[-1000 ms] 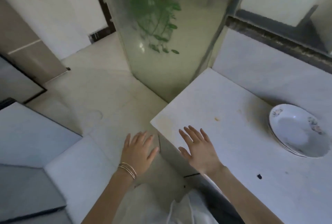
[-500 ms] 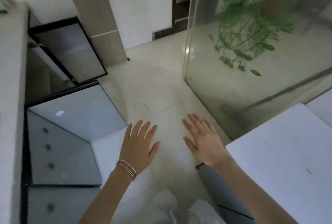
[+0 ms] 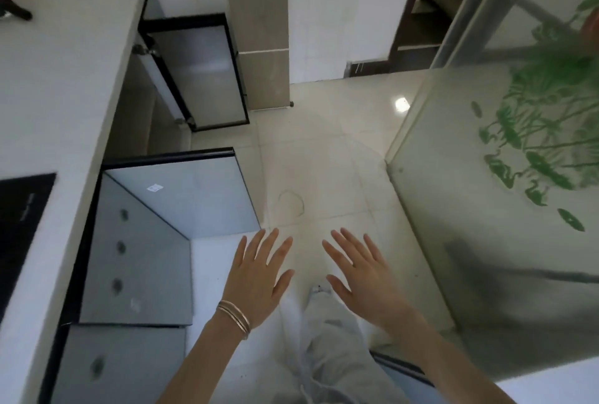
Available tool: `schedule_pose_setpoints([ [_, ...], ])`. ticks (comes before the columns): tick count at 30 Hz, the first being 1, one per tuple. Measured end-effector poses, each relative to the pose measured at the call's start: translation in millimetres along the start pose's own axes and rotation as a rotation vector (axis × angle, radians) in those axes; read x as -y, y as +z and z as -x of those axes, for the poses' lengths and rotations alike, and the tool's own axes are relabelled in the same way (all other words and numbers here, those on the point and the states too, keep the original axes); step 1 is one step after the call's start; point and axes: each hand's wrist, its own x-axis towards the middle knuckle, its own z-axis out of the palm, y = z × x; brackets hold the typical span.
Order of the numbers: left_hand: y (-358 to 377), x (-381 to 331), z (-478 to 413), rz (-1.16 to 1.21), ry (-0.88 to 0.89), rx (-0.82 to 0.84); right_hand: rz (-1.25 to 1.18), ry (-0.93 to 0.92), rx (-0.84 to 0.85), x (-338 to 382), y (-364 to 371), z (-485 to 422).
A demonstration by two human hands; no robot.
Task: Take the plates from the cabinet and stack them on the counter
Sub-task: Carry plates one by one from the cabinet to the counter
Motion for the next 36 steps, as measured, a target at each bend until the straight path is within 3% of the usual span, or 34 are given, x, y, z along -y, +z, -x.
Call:
schedule_pose_setpoints([
  [13, -76, 25, -190, 0.035, -0.223, -0.146, 0.002, -0.338, -0.128, -97, -73, -232],
  [18, -68, 38, -235, 0.077, -0.269, -0.139, -0.047, -0.357, -0.108, -117, -72, -286],
  [28, -65, 120, -331, 0.044, -0.355, -0.079, -0.009, -0.477, -0.053, -139, -79, -440],
  [36, -102, 182, -414, 0.014, -0.506, -0.142, 0.011, -0.622, -0.061, -129, -106, -575],
])
